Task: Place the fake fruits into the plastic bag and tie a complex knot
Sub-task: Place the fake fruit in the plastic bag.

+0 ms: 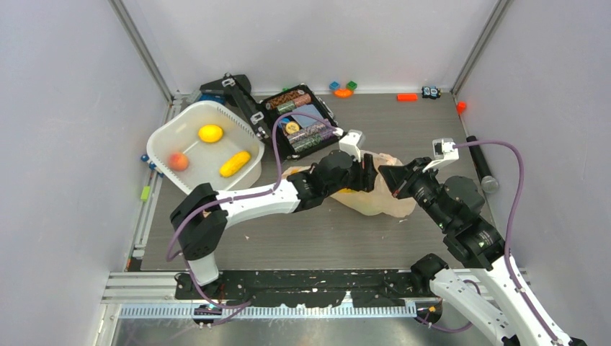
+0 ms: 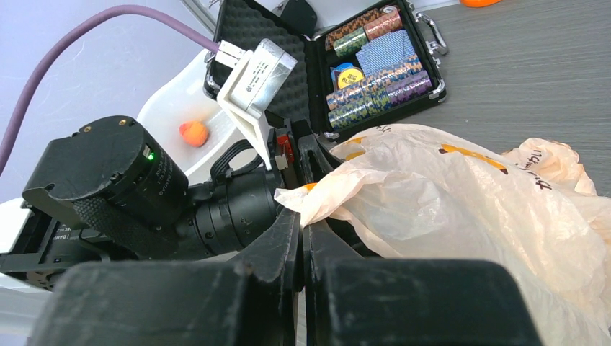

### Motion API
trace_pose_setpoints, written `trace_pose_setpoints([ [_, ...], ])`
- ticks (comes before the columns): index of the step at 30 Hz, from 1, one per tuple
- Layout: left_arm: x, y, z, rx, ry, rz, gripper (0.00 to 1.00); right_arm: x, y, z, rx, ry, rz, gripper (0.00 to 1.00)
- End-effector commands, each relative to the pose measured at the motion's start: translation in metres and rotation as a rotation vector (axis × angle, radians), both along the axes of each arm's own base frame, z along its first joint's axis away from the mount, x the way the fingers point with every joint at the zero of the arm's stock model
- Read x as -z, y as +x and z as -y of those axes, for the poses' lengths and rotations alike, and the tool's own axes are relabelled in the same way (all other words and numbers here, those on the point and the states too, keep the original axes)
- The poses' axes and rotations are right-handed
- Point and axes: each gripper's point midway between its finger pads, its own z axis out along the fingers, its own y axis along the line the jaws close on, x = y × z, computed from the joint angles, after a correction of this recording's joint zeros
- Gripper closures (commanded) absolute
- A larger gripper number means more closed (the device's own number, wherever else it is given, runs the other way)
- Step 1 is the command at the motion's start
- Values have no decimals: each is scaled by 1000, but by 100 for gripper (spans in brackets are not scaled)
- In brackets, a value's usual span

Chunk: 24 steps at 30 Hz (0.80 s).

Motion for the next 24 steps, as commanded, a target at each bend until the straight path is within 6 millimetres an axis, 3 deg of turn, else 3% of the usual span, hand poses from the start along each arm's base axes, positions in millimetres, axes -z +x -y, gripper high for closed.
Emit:
trace_pose_setpoints([
  [1,-16,-2,5,8,-77,8,35,-16,3,-1,8,42,45,95],
  [4,-26,-1,-5,1,-52,52,12,-17,3,0,15,42,47,95],
  [6,-29,0,-17,-24,-27,78,3,-17,3,1,18,42,49,95],
  [9,-30,2,-41,-93,-2,100,1,-18,2,2,24,45,54,95],
  [17,-44,-5,-80,-132,53,164,1,-17,2,1,17,50,50,95],
  [20,-37,-6,-107,-175,147,178,1,-16,2,2,21,51,52,95],
  [24,-20,-5,-156,-285,240,99,1,-16,2,1,18,51,51,95],
])
